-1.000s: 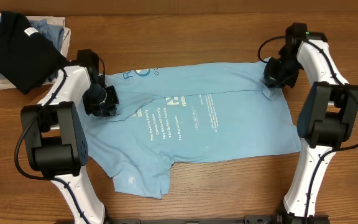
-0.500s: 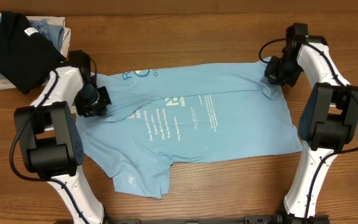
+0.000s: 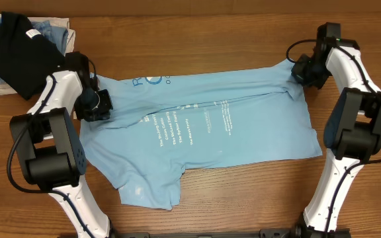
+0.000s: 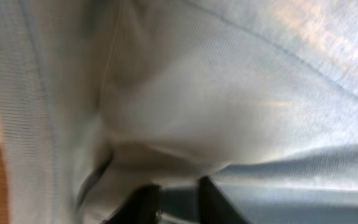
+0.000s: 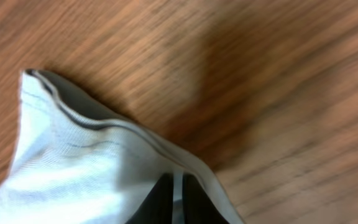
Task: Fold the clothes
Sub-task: 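Release the shirt and raise both grippers away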
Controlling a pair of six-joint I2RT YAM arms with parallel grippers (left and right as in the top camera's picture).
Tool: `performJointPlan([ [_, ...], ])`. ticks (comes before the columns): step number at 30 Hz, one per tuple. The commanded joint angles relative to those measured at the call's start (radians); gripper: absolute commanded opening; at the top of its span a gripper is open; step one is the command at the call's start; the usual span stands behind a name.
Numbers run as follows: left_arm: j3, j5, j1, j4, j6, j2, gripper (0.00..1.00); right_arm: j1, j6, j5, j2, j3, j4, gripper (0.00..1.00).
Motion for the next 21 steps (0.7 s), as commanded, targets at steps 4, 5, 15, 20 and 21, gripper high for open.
performJointPlan([
  [4,0.238,-0.062,0.005,-0.124,0.011,0.006,0.43,-0.04,0.017,0.066,0.022,0.216,-0.156,0.14],
  [5,0.283,-0.059,0.003,-0.151,0.006,0.006,0.45,-0.04,0.018,0.067,0.022,0.272,-0.2,0.16],
  [15,0.613,-0.022,-0.028,-0.418,-0.079,0.004,0.58,-0.04,0.068,-0.006,0.008,0.816,-0.668,0.72],
  [20,0.742,0.015,-0.032,-0.52,-0.129,-0.02,0.63,-0.04,0.015,-0.195,-0.051,0.901,-0.705,1.0],
  [21,0.759,0.015,-0.032,-0.544,-0.129,-0.029,0.66,-0.04,0.015,-0.227,-0.072,0.899,-0.705,1.0],
])
